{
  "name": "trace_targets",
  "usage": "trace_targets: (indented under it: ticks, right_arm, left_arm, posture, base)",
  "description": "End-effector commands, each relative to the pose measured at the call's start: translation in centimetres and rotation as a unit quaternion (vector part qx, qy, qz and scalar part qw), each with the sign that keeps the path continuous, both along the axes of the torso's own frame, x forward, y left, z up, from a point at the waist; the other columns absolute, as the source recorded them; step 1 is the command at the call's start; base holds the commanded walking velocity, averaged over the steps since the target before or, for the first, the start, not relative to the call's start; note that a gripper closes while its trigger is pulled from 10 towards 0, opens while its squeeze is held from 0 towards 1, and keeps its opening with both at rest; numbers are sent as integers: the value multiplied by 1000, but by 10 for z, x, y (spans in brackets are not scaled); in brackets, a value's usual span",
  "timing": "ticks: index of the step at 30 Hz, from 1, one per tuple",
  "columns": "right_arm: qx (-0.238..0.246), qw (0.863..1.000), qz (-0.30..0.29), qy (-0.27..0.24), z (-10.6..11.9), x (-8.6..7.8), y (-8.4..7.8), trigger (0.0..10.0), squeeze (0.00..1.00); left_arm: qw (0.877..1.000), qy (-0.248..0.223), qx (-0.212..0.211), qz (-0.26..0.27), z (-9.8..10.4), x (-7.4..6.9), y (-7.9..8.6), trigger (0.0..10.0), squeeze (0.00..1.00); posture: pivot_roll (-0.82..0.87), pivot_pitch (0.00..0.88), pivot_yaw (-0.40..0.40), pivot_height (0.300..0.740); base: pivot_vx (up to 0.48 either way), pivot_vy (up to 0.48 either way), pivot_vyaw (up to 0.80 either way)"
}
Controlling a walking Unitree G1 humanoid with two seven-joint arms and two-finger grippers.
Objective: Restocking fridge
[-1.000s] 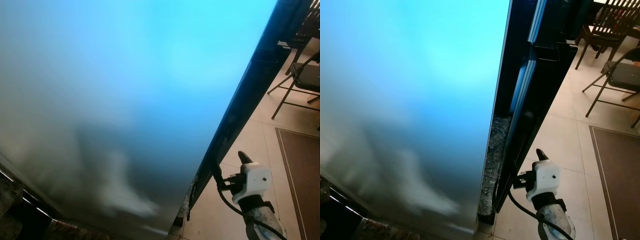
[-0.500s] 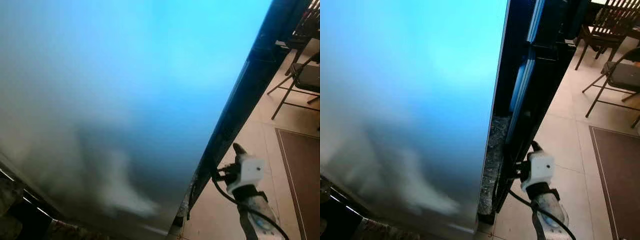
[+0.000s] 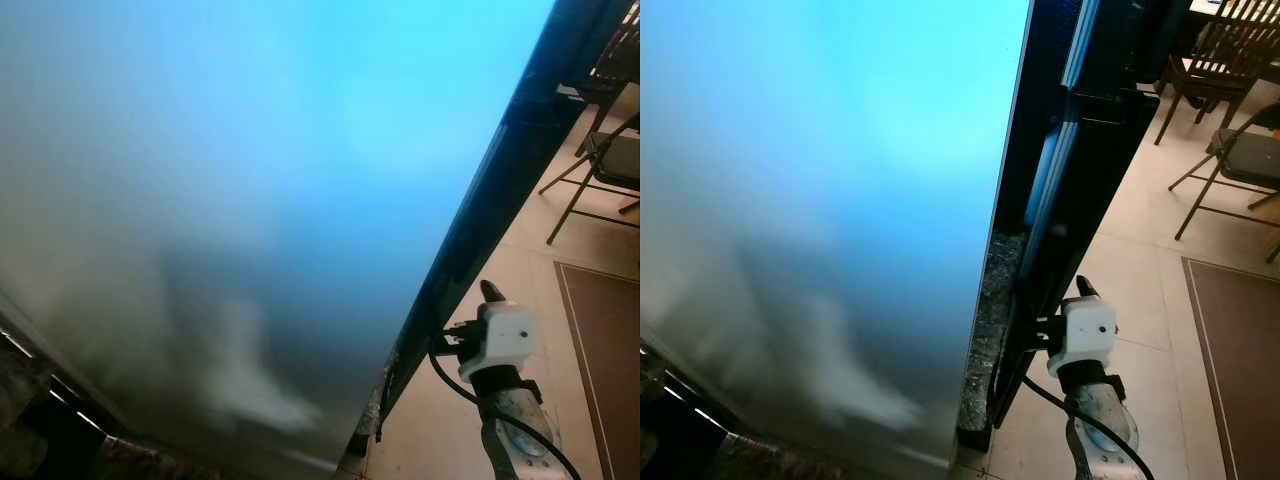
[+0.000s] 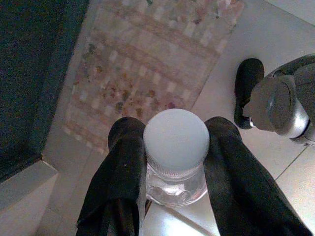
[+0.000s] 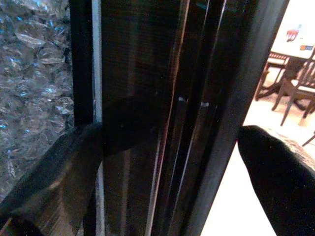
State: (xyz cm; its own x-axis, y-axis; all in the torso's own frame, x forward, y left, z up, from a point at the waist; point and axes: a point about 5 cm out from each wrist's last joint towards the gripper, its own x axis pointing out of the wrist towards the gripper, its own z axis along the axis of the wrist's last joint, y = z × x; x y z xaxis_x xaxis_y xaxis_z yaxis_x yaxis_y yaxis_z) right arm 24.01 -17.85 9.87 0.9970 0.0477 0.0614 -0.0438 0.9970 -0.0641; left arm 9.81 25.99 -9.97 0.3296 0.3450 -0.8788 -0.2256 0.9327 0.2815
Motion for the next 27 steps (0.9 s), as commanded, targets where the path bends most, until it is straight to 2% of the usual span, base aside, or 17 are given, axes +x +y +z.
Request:
trace_targets:
  ticks: [1, 6, 12, 13, 15, 18, 24, 25, 27]
  right_arm:
    - [-16, 997, -71, -12, 5, -7, -27, 10000, 0]
    - [-26, 994, -102, 5, -3, -17, -44, 10000, 0]
    - [-23, 988, -149, 45, -23, -21, -67, 10000, 0]
    - [-23, 988, -149, 45, -23, -21, -67, 10000, 0]
    - [-17, 980, -179, 83, -42, -24, -85, 10000, 0]
    - [-2, 972, -208, 109, -54, -29, -98, 10000, 0]
    - [-2, 956, -245, 161, -79, -43, -116, 10000, 0]
    - [-1, 948, -259, 186, -89, -49, -123, 10000, 0]
    - [4, 941, -269, 206, -96, -52, -126, 10000, 0]
  left_arm:
    - [1000, 15, 0, 1, -2, -5, -3, 10000, 0]
    - [1000, 17, -2, -10, -3, -2, -7, 10000, 0]
    - [1000, 8, -7, -13, -3, 8, -16, 10000, 0]
    - [1000, 8, -7, -13, -3, 8, -16, 10000, 0]
    - [1000, 11, -8, -8, -3, 3, -12, 10000, 0]
    - [1000, 13, -8, -4, -4, -1, -11, 10000, 0]
    - [1000, 18, -9, 1, -5, -6, -10, 10000, 0]
    - [1000, 19, -9, 2, -5, -7, -9, 10000, 0]
    - [1000, 19, -9, 3, -5, -8, -9, 10000, 0]
  posture:
    - [-66, 0, -35, 740]
    - [-73, 0, -33, 740]
    - [-70, 0, -43, 740]
    - [-70, 0, -43, 740]
    - [-63, 0, -49, 740]
    - [-61, 0, -50, 740]
    - [-52, 0, -57, 740]
    - [-52, 0, -57, 740]
    - [-52, 0, -55, 740]
  base:
    - [0, 0, 0]
    - [0, 0, 0]
    - [0, 0, 0]
    - [0, 0, 0]
    - [0, 0, 0]
    - [0, 0, 0]
    - [0, 0, 0]
    - [0, 0, 0]
    - [0, 0, 0]
